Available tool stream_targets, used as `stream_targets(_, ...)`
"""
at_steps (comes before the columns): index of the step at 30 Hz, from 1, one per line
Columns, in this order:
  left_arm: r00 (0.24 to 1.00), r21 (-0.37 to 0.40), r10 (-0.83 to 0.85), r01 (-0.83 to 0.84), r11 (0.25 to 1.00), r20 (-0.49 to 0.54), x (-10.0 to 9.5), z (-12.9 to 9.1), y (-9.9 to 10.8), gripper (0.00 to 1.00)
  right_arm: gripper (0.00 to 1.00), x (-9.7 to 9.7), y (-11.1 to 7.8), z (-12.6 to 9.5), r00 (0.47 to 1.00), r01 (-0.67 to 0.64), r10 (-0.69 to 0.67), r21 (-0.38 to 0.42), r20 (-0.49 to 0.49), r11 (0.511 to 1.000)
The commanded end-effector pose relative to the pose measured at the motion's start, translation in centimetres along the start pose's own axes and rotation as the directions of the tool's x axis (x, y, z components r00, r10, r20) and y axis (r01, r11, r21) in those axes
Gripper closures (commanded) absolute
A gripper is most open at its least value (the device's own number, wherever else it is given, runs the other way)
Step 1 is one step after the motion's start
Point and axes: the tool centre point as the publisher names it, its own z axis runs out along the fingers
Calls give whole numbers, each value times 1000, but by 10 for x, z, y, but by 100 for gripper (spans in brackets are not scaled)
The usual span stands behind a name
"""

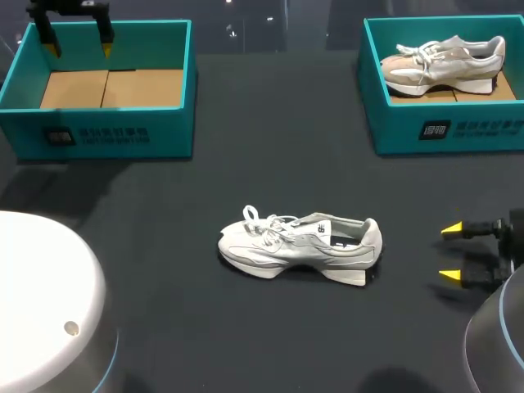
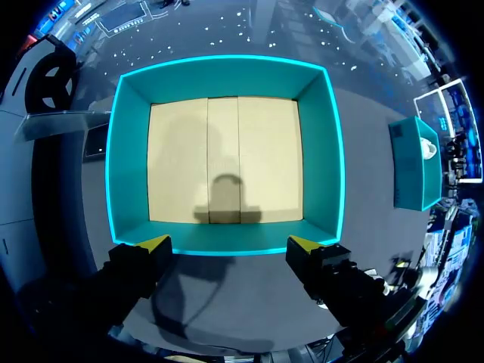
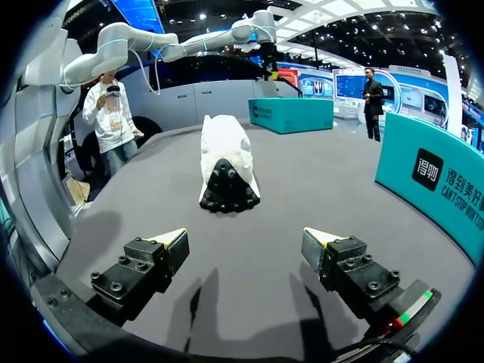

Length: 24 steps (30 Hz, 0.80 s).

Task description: Take the shoe out of the shoebox, open the shoe tongue, remove and reinsert the insole, then place the shoe into the shoebox

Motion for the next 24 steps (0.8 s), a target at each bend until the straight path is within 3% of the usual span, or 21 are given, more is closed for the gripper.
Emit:
stream_targets(1,1000,-1,0,0,1000,0,0,0,0,0,0,11,4,9,999,-6,6,1,43,1000)
stream_targets(9,1000,-1,0,0,1000,0,0,0,0,0,0,24,10,24,993,-9,9,4,122,1000)
stream_targets(24,1000,-1,0,0,1000,0,0,0,0,0,0,39,29,63,984,-2,1,8,181,1000)
